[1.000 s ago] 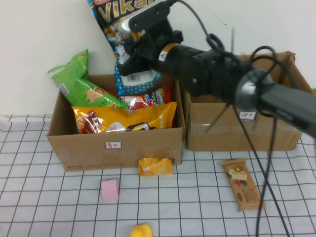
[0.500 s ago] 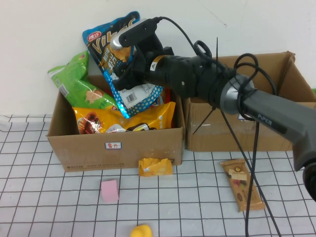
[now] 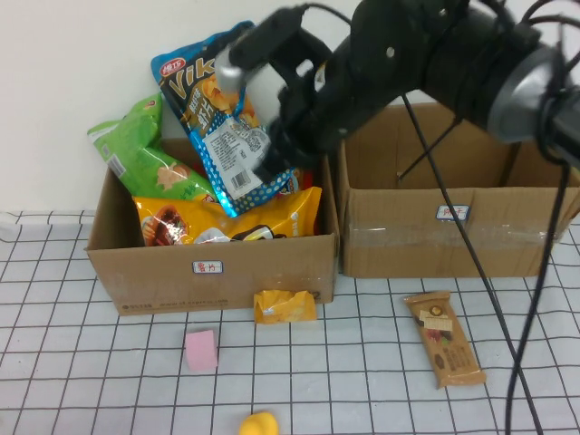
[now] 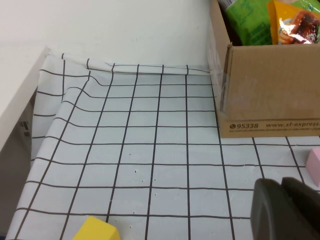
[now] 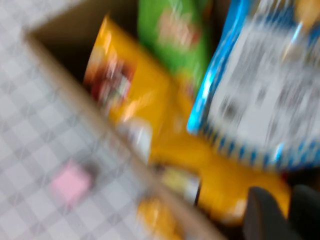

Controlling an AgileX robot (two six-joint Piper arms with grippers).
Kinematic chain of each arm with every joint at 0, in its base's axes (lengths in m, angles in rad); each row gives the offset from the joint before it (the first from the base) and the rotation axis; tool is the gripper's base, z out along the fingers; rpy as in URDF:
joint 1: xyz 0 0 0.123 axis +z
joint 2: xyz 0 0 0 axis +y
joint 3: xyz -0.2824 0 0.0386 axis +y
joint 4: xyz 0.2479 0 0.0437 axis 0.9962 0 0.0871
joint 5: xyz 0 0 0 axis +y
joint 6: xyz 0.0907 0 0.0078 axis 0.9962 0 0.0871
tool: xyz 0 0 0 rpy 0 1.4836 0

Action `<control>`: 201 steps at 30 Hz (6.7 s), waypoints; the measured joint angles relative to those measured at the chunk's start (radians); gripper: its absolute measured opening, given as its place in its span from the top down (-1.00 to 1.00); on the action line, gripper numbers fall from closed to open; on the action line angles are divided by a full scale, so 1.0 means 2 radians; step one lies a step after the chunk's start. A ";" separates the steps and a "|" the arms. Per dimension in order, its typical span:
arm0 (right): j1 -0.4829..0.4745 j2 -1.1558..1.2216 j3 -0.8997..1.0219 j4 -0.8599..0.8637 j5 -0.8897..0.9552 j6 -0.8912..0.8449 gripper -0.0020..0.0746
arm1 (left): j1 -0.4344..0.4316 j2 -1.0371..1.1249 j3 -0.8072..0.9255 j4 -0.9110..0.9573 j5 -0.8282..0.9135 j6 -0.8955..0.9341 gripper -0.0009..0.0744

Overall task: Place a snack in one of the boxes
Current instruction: Place the potato chip in the potato chip box, then pick up the biscuit, then place the biscuit in the biscuit box, then pick up the biscuit

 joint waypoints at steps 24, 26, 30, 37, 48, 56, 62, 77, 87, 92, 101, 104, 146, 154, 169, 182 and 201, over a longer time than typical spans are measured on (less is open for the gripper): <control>0.081 0.009 0.230 -0.076 -0.087 -0.167 0.19 | 0.000 0.000 0.000 0.000 0.000 0.000 0.98; 0.081 0.022 0.236 -0.077 -0.116 -0.167 -0.19 | 0.000 0.000 0.000 0.000 0.000 0.000 0.98; 0.081 0.048 0.236 -0.089 -0.164 -0.162 -0.54 | 0.000 0.000 0.000 0.000 0.001 0.000 0.98; 0.081 0.087 0.236 -0.133 -0.213 -0.135 -0.55 | 0.000 0.000 0.000 0.000 0.001 0.000 0.98; 0.081 0.108 0.236 -0.306 -0.213 0.037 -0.42 | 0.000 0.000 0.000 0.000 0.001 0.000 0.98; 0.083 0.109 0.238 -0.362 -0.207 0.087 -0.41 | 0.000 0.000 0.000 0.000 0.001 0.000 0.98; 0.083 0.120 0.239 -0.378 -0.222 0.108 -0.38 | 0.000 0.000 0.000 0.000 0.001 0.000 0.98; 0.092 0.104 0.238 -0.378 -0.188 0.146 0.46 | 0.000 0.000 0.000 0.000 0.001 0.011 0.98; 0.152 -0.055 0.304 -0.313 -0.106 0.154 0.46 | 0.000 0.000 0.000 0.000 0.001 0.012 0.98; 0.155 -0.159 0.376 -0.310 -0.100 0.168 0.47 | 0.000 0.000 0.000 0.000 0.001 0.012 0.98; 0.054 -0.250 0.404 -0.468 -0.135 0.286 0.47 | 0.000 0.000 0.000 0.000 0.001 0.012 0.98; -0.017 -0.244 0.403 -0.486 -0.194 0.327 0.49 | 0.000 0.000 0.000 0.000 0.001 0.012 0.98; -0.098 -0.171 0.509 -0.041 -0.129 0.261 -0.17 | 0.000 0.000 -0.001 0.000 0.002 0.012 0.98; -0.098 -0.085 0.509 -0.050 -0.171 0.301 -0.32 | 0.000 0.000 -0.001 0.000 0.002 0.015 0.98; -0.099 -0.031 0.466 -0.087 -0.198 0.306 -0.41 | 0.000 0.000 -0.001 0.000 0.002 0.016 0.98; -0.108 0.016 0.454 -0.122 -0.198 0.307 -0.47 | 0.000 0.000 -0.001 0.000 0.002 0.018 0.98; -0.110 0.026 0.452 -0.098 -0.201 0.298 -0.25 | 0.000 0.000 -0.001 0.000 0.002 0.018 0.98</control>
